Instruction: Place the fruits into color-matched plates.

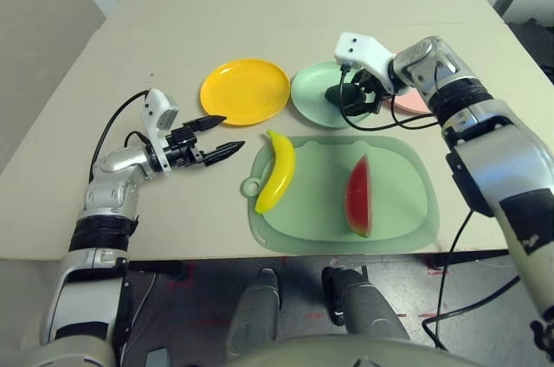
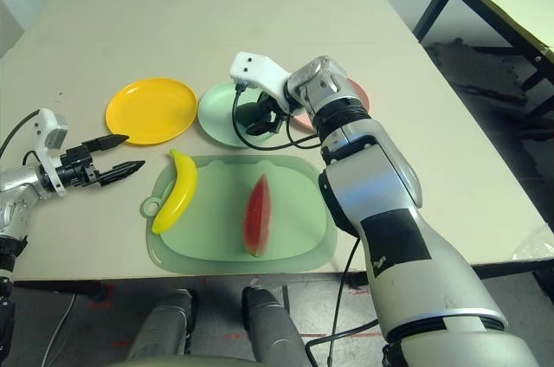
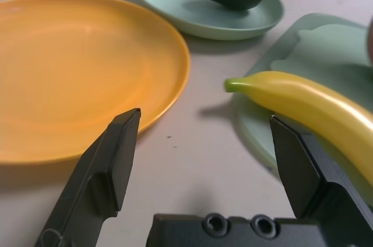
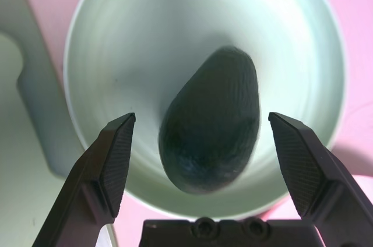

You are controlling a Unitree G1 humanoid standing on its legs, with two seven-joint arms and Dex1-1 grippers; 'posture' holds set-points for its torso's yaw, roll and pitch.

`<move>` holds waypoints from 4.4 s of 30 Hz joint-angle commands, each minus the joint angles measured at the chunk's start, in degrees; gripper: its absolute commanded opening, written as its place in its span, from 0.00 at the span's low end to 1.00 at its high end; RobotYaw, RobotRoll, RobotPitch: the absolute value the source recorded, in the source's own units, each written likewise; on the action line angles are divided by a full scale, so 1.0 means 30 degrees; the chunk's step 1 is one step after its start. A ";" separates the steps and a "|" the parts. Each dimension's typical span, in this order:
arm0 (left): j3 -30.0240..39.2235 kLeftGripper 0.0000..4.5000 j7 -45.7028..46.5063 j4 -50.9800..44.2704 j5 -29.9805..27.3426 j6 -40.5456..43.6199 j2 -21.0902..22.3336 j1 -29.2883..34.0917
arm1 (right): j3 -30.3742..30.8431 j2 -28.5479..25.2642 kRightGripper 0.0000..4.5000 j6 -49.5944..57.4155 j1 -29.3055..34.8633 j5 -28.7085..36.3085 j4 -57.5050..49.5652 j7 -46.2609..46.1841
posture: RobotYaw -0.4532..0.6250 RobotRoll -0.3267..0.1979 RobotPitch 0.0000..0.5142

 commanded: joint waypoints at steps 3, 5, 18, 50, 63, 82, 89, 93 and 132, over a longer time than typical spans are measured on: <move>0.0028 1.00 -0.1843 -0.0516 -0.0982 0.0383 -0.0329 0.0083 | 0.0722 -0.2323 0.99 -0.3161 0.1160 -0.0053 -0.5823 0.4915 | 0.41 0.62 0.37; 0.0060 1.00 -0.2605 -0.0598 -0.1357 0.0472 -0.0329 0.0019 | 0.0192 -0.3284 0.99 -0.3005 0.2515 0.1689 -1.0021 0.7381 | 0.40 0.62 0.37; -0.0401 1.00 -0.6717 -0.0775 -0.2153 0.1289 0.0480 0.0044 | 0.5024 -1.0516 0.99 -0.9557 0.4994 0.6500 -2.2378 0.8510 | 0.39 0.62 0.36; 0.0601 1.00 -0.5945 -0.0903 -0.2212 0.1005 0.0551 0.0365 | 0.5218 -0.7481 0.99 -1.3389 1.0257 0.1073 -2.1278 0.7112 | 0.43 0.62 0.36; 0.0683 1.00 -0.5859 -0.0592 -0.2180 0.0637 0.0509 0.0234 | 0.4752 -0.7518 0.48 -1.2152 1.0937 0.1276 -2.1636 0.7481 | 0.43 0.62 0.35; 0.0477 1.00 -0.5817 0.0152 -0.1874 -0.0157 0.0064 -0.0211 | 0.3333 -0.6806 0.48 -1.2009 0.5570 0.0440 -1.4951 0.7559 | 0.40 0.62 0.35; 0.0837 1.00 -0.3193 0.1740 -0.0722 -0.2388 -0.0224 -0.1400 | 0.4607 -0.5521 0.48 -1.3920 0.0878 -0.5392 -0.4644 0.1068 | 0.41 0.62 0.36; 0.0781 1.00 -0.2186 0.2345 -0.0213 -0.2899 -0.0090 -0.1761 | 0.5497 -0.4689 0.48 -1.3520 -0.0473 -0.7869 -0.0560 -0.2953 | 0.41 0.62 0.37; 0.0289 1.00 -0.3075 0.2252 0.0477 -0.3881 0.0296 -0.1530 | 0.1410 -0.5422 0.99 -1.4037 0.0001 -0.5695 0.1132 -0.4246 | 0.42 0.62 0.38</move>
